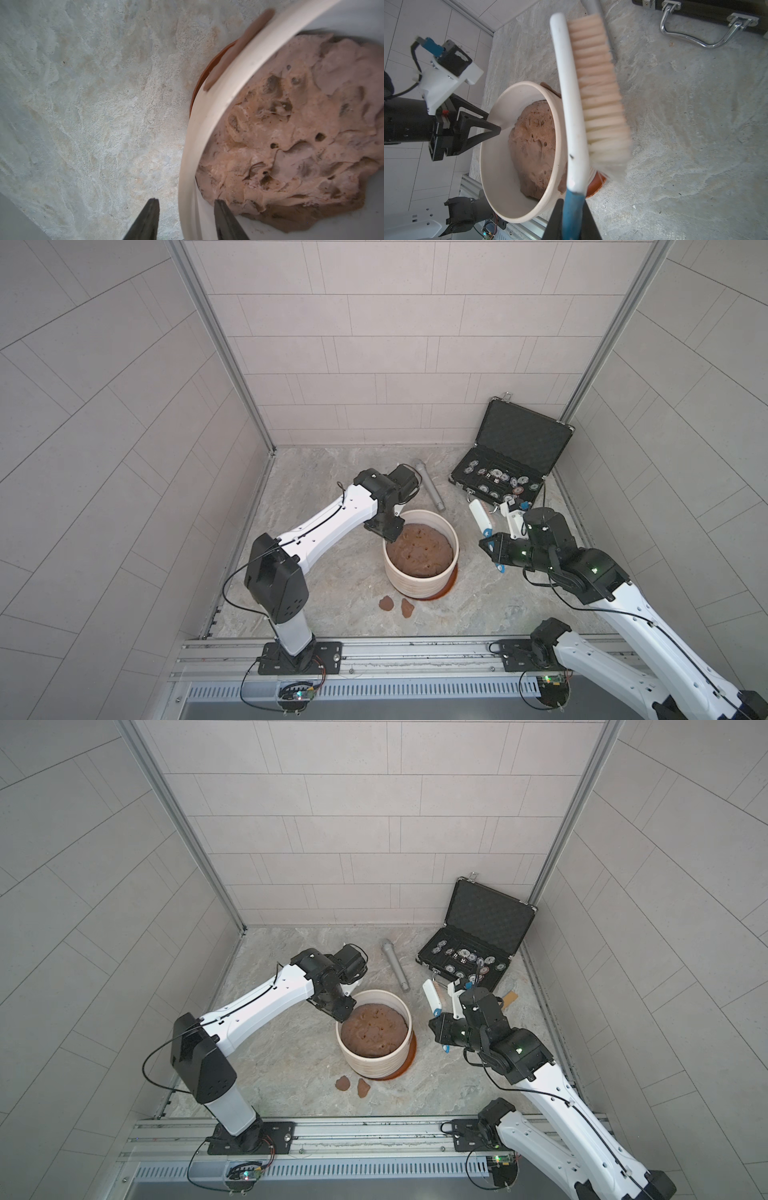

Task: Scrub the dried mud off the ceramic pot
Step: Rotate the pot on the tray.

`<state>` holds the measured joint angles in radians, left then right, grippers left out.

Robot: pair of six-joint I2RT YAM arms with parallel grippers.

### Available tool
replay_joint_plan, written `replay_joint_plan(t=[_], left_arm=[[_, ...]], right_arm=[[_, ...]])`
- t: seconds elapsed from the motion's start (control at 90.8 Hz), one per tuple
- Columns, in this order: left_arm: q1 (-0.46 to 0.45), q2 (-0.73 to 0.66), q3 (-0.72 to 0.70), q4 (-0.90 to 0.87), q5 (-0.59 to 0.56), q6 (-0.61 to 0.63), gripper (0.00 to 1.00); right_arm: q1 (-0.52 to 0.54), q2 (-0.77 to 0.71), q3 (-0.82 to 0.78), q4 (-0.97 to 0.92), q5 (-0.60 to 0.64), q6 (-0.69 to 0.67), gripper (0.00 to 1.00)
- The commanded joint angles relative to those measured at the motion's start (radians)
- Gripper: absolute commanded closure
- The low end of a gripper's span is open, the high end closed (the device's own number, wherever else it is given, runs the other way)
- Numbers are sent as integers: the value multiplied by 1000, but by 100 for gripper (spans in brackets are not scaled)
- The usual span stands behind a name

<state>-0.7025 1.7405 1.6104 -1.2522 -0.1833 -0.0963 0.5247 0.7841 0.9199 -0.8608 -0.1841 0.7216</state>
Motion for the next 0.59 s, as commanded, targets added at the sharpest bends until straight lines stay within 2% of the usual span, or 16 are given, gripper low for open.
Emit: replay_joint_plan(t=[0.0,0.077,0.286,0.451,0.583], left_arm=[[1,52,24,-30,21,-5,65],[1,61,45,-33,3,-5,77],[1,67,95,-40,4,1,83],[0,89,141,-39,44,54,100],[0,118,218,-37,56,152,100]], right_arm=[[-3,-5,10,8,-3,-11,100],[-3,-8,15,4,-4,-14,100],[-3,-18,9,-5,8,-22,100],[-5,-21,11,-3,15,-28,100],[-6,-29,17,-5,20,-31,100]])
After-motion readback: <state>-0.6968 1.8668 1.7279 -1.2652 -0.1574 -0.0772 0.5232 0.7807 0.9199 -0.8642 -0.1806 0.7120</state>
